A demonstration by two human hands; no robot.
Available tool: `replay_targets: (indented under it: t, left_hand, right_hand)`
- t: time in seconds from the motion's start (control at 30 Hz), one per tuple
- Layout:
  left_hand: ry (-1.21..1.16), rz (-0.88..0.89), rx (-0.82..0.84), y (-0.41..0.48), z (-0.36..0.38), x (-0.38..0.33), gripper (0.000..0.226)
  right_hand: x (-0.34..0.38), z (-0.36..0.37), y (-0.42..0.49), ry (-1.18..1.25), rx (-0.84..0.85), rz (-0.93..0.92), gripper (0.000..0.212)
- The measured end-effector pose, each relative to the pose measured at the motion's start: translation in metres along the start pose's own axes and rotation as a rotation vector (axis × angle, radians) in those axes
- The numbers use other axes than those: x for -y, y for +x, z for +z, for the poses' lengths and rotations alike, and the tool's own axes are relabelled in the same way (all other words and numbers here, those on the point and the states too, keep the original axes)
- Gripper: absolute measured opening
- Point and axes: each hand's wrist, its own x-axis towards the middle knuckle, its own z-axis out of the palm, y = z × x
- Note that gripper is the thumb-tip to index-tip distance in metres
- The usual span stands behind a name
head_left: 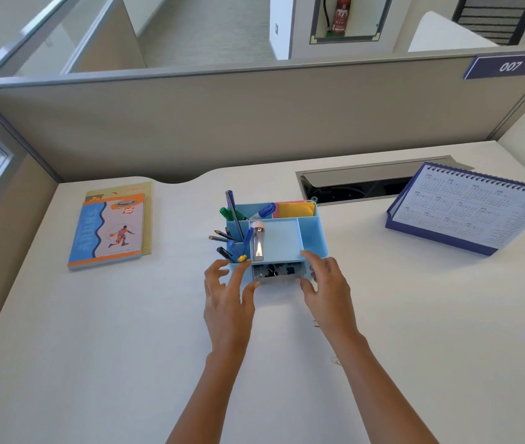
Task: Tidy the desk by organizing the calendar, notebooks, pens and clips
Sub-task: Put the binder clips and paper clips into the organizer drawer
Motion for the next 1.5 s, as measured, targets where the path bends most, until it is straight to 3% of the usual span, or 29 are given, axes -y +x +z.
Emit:
replay_targets:
  t: [0.27,0.37,0.43,0.5,0.6,0.7,0.97,1.2,1.5]
  left_hand:
    - [0.086,-0.037,-0.054,0.014,0.006,-0.010,0.027]
    - [0.106,-0.036,-0.058,0.019,0.008,-0.010,0.023]
    - [0.116,-0.032,-0.049,0.021,0.008,-0.009,0.023]
    - [0.115,-0.020,-0.045,0.021,0.009,-0.008,0.023]
    - [0.110,-0.018,-0.039,0.021,0.010,-0.007,0.025]
    - [0.103,-0.015,-0.034,0.019,0.010,-0.007,0.026]
    - [0.075,0.038,-0.036,0.020,0.008,-0.001,0.019]
    - [0.050,0.056,-0.042,0.022,0.005,-0.002,0.020]
    - [0.070,0.035,0.019,0.025,0.002,-0.004,0.021]
  right_hand:
    - [0.011,0.012,0.013,-0.134,-0.159,-0.026,0.029]
    - [0.015,0.015,0.009,-0.030,-0.179,0.038,0.026]
    - [0.019,0.014,0.002,0.221,-0.231,0.176,0.023]
    - [0.026,0.015,-0.006,0.647,-0.278,0.486,0.021]
    - [0.034,0.025,-0.012,1.232,-0.136,0.976,0.027]
    - [0.043,0.038,-0.008,1.455,-0.069,1.118,0.041]
    - [0.057,0.055,0.002,1.553,-0.196,1.218,0.043]
    - [0.068,0.060,0.001,1.592,-0.289,1.181,0.048]
    - [0.065,0.056,-0.010,1.594,-0.186,1.119,0.055]
